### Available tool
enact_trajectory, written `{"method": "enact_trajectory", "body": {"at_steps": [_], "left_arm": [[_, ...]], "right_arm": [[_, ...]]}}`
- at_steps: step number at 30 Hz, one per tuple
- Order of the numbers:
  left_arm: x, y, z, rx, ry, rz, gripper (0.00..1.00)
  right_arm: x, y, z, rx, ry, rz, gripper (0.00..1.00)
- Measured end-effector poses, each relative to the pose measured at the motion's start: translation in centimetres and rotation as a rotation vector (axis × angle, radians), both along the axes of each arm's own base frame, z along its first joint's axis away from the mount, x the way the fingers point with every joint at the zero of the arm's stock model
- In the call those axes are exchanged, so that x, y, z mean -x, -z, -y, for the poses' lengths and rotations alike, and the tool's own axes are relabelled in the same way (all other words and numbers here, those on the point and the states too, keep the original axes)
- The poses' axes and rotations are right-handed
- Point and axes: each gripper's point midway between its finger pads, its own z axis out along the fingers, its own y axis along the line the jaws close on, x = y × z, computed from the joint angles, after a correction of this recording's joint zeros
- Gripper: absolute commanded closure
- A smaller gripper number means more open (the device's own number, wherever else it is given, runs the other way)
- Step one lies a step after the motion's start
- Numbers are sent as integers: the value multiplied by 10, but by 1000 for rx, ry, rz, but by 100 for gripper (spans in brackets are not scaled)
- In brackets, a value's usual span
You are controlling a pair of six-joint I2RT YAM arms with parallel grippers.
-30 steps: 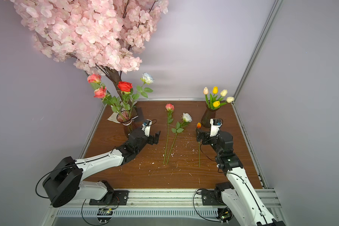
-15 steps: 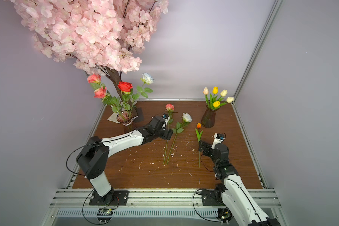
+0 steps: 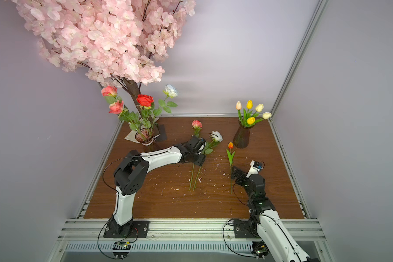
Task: Arrange the flowers in different vases according to their variety
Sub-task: Pick up the flower at the center of the board.
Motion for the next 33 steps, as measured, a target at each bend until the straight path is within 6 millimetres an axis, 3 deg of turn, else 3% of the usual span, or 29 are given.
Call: {"method": "enact_trajectory", "body": {"at_steps": [6,18,24,28,33], "left_arm": [[-9,11,11,-16,5,-14,56],[-7,18,17,-34,14,-26,98],[-7,14,11,-63,0,-7,100],[-9,-8,2,-69,-16,40,100],[-18,-77,-1,-5,-34,179,100]], "right_arm": [[-1,-18,6,-7,33,82,1],[1,-6,8,0,47,48,0],[0,-6,8,-3,45,50,0],[0,-4,5,-6,33,42,0],[0,-7,4,-12,24,53,0]]}}
